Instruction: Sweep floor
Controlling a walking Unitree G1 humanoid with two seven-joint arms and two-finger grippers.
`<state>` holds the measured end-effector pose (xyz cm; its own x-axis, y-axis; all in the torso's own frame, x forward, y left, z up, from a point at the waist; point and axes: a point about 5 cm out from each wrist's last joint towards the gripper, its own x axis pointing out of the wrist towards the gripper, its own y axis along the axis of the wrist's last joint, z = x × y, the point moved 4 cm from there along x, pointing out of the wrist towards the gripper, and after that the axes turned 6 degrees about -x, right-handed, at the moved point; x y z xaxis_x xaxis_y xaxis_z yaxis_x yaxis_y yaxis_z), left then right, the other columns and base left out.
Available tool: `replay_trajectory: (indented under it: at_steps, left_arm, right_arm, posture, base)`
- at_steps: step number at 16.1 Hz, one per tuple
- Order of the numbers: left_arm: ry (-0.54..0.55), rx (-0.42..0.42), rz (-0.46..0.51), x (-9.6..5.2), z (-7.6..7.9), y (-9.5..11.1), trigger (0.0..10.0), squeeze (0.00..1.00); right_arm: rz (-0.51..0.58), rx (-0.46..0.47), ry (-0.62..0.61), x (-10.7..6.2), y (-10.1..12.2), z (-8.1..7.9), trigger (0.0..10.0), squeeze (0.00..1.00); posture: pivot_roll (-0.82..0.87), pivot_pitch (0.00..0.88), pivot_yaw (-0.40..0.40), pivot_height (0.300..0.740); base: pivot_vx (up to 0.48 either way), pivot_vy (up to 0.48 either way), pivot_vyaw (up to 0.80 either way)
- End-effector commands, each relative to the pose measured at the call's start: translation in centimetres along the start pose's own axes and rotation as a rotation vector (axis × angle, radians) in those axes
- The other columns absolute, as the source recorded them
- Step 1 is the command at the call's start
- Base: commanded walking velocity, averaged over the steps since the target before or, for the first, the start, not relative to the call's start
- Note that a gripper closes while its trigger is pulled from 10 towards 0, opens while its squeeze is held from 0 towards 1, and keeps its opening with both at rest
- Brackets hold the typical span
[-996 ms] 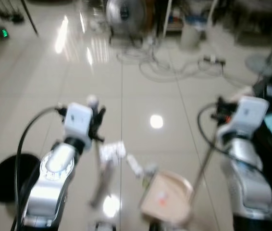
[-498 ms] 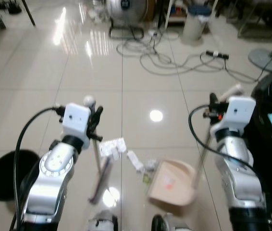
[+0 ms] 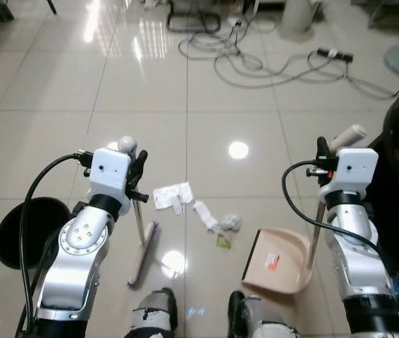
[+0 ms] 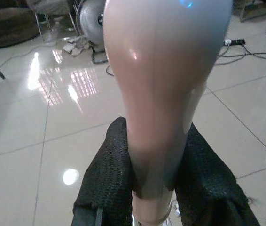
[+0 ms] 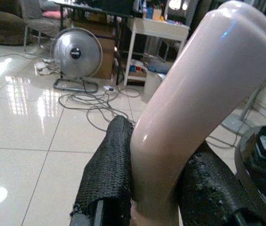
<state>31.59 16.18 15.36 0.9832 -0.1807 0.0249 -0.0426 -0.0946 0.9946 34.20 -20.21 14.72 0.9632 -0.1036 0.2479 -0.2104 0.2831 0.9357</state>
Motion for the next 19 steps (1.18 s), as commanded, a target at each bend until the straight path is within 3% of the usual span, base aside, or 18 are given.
replay_trajectory:
  at_steps: [1,4,6,7,9,11,15,19]
  left_arm:
    - [0.025,-0.002,0.038,-0.2,-0.7,0.6,10.0,0.00]
    - [0.051,-0.048,0.009,0.4,-1.0,-0.9,10.0,0.00]
    - [0.065,-0.057,0.021,1.1,-1.1,-1.0,10.0,0.00]
    - [0.079,-0.073,0.034,1.8,-1.2,-1.2,10.0,0.00]
    - [0.096,-0.118,0.039,2.6,-1.5,-1.9,10.0,0.00]
    - [0.099,-0.130,0.044,3.4,-1.2,-2.5,10.0,0.00]
    - [0.012,-0.142,0.111,6.5,2.0,-1.9,10.0,0.00]
    - [-0.098,-0.193,0.192,8.3,4.8,-0.1,10.0,0.00]
  right_arm:
    - [0.042,-0.017,0.006,0.1,0.2,0.0,10.0,0.00]
    - [0.038,-0.007,0.045,0.7,-0.9,-2.0,10.0,0.00]
    - [0.038,0.007,0.105,0.8,-1.2,-4.2,10.0,0.00]
    - [0.045,0.019,0.157,0.8,-1.2,-6.2,10.0,0.00]
    - [0.086,0.036,0.202,0.9,-0.3,-8.4,10.0,0.00]
    - [0.112,0.053,0.218,0.8,0.4,-9.5,10.0,0.00]
    - [0.117,0.079,0.277,-0.1,0.2,-11.6,10.0,0.00]
    - [0.133,0.102,0.350,-1.4,0.4,-13.6,10.0,0.00]
  posture:
    - [0.21,0.347,0.034,0.740]
    - [0.21,0.353,0.032,0.740]
    - [0.23,0.358,0.016,0.740]
    - [0.22,0.364,0.013,0.740]
    - [0.18,0.360,-0.003,0.740]
    - [0.17,0.355,-0.009,0.740]
    - [0.16,0.353,-0.007,0.740]
    - [0.15,0.350,0.003,0.740]
  base:
    - [0.000,0.000,0.00]
    - [0.000,0.000,0.00]
    - [0.000,0.000,0.00]
    - [0.000,0.000,0.00]
    - [0.000,0.000,0.00]
    - [0.000,0.000,0.00]
    - [0.000,0.000,0.00]
    - [0.000,0.000,0.00]
